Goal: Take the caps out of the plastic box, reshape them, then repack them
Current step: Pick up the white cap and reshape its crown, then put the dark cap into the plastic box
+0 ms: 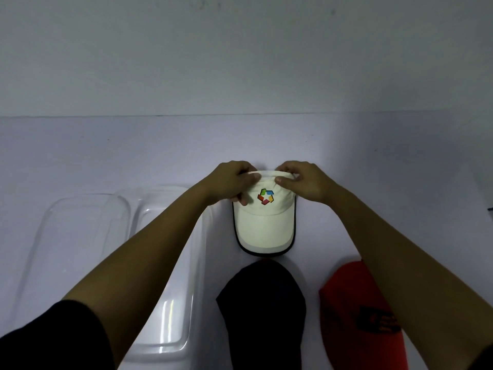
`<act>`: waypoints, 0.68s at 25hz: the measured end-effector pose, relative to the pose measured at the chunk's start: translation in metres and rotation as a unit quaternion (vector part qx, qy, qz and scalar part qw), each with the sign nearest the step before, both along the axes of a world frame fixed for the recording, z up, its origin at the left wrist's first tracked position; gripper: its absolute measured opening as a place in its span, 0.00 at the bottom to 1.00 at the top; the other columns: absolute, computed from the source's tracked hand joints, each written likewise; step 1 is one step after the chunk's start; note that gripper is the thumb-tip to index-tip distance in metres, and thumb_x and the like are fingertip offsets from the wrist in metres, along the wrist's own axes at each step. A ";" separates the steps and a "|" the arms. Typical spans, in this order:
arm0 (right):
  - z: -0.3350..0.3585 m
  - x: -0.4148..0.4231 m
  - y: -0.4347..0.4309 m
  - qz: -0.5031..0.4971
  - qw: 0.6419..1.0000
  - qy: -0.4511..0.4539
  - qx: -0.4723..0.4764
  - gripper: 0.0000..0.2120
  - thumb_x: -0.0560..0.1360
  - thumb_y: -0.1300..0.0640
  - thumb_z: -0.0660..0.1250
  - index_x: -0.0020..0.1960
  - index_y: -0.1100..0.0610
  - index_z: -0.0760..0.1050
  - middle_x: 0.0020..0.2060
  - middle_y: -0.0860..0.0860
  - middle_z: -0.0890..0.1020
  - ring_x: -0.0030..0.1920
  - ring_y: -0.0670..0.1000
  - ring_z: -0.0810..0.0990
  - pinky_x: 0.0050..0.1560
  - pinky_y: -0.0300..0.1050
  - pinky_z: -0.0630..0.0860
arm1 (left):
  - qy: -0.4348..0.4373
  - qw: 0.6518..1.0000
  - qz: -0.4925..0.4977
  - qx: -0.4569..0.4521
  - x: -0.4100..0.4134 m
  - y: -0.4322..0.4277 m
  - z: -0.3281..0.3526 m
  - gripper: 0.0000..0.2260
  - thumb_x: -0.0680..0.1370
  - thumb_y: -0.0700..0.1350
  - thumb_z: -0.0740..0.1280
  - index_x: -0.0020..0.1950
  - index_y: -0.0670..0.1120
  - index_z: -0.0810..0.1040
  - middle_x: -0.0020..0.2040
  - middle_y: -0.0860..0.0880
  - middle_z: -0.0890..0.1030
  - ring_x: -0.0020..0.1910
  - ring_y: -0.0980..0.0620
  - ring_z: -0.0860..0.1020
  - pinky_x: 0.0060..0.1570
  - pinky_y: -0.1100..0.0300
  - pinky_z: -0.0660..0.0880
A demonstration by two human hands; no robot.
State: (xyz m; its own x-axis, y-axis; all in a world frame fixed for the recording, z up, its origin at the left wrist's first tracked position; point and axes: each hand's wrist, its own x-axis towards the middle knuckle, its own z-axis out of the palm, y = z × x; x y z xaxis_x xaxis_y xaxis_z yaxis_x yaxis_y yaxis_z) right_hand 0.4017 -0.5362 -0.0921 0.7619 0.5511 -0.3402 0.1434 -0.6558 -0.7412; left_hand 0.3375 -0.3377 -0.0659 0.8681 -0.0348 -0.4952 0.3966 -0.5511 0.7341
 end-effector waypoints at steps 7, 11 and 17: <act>0.003 -0.004 0.002 0.003 0.999 -0.038 -0.030 0.13 0.76 0.50 0.65 0.56 0.57 0.78 0.50 0.52 0.81 0.51 0.53 0.78 0.49 0.45 0.73 | -0.029 0.998 -0.013 0.049 -0.001 -0.011 -0.003 0.11 0.81 0.50 0.58 0.59 0.45 0.69 0.45 0.44 0.82 0.24 0.56 0.78 0.20 0.70 0.70; 0.014 -0.012 -0.004 -0.010 0.981 -0.173 -0.090 0.22 0.73 0.41 0.65 0.63 0.51 0.74 0.60 0.54 0.78 0.61 0.57 0.74 0.62 0.54 0.69 | -0.101 0.987 -0.025 0.120 -0.010 -0.007 0.010 0.24 0.81 0.50 0.59 0.75 0.45 0.58 0.67 0.40 0.73 0.47 0.43 0.82 0.42 0.60 0.77; 0.051 -0.092 -0.027 -0.160 0.959 -0.197 0.125 0.14 0.76 0.58 0.66 0.61 0.58 0.75 0.54 0.47 0.76 0.55 0.45 0.74 0.55 0.23 0.65 | -0.155 0.977 0.095 0.108 -0.084 -0.016 0.045 0.20 0.80 0.46 0.60 0.72 0.44 0.66 0.69 0.45 0.71 0.60 0.51 0.75 0.54 0.65 0.66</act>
State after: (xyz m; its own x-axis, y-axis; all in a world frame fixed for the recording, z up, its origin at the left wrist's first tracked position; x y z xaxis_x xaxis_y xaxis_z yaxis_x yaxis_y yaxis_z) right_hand 0.3093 -0.5628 -0.0413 0.9480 0.2942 0.1216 0.2661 -0.5227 -0.8099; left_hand 0.2535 -0.3542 -0.0206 0.9582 0.2178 -0.1857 0.2841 -0.6447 0.7097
